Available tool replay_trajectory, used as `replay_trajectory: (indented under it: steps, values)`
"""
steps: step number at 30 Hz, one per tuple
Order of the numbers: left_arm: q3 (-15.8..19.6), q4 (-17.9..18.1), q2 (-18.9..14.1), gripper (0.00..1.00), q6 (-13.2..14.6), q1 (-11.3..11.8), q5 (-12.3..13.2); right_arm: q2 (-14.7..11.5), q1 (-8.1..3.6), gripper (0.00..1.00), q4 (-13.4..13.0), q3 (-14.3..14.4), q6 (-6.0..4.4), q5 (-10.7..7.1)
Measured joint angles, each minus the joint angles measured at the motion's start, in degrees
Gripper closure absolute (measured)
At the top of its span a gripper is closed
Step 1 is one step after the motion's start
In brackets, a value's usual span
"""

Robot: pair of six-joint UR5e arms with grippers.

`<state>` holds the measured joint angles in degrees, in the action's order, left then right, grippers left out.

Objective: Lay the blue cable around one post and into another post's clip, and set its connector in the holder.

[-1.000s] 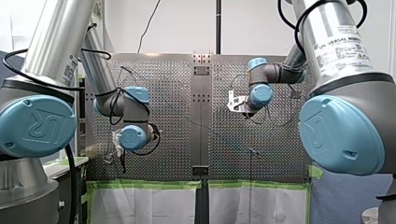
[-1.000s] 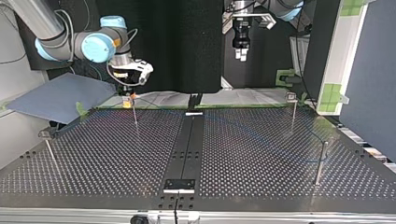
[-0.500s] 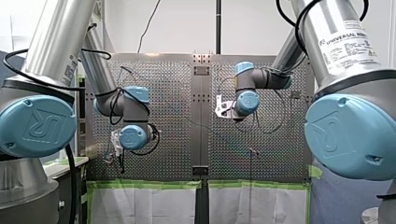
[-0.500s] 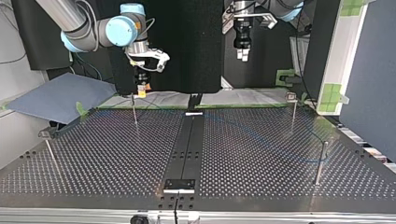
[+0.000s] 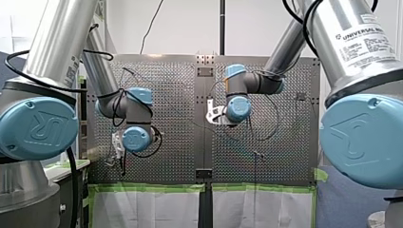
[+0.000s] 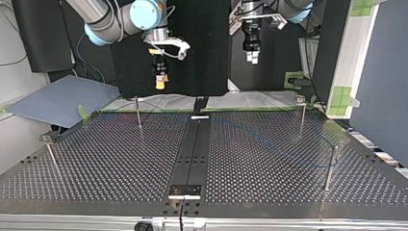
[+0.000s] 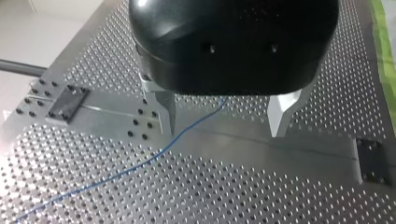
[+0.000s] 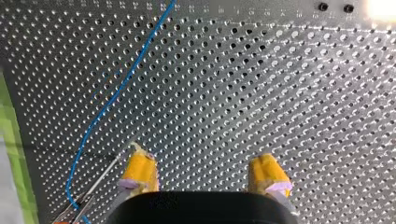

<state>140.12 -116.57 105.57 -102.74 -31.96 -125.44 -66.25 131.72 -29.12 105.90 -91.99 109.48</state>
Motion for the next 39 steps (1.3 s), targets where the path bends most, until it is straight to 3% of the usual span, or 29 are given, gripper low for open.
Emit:
replay_trajectory:
  steps: [6, 14, 31, 39]
  values:
    - [-0.10, -0.61, -0.01, 0.02, 0.16, 0.56, -0.59, 0.01, -1.09, 0.01, -1.77, 2.43, -0.73, 0.36]
    - [-0.16, -0.93, -0.01, 0.02, 0.22, 1.48, -0.43, 0.03, -2.23, 0.01, -3.18, 4.19, -0.40, 0.01]
    - [-0.24, -0.86, -0.03, 0.02, 0.02, 1.91, 1.29, 0.56, -1.45, 0.01, -9.84, 7.33, 1.04, -3.66]
    - [-0.24, -0.78, -0.04, 0.02, 0.06, 1.88, 1.44, 2.87, -0.03, 0.01, -10.86, 7.36, 2.89, -5.31]
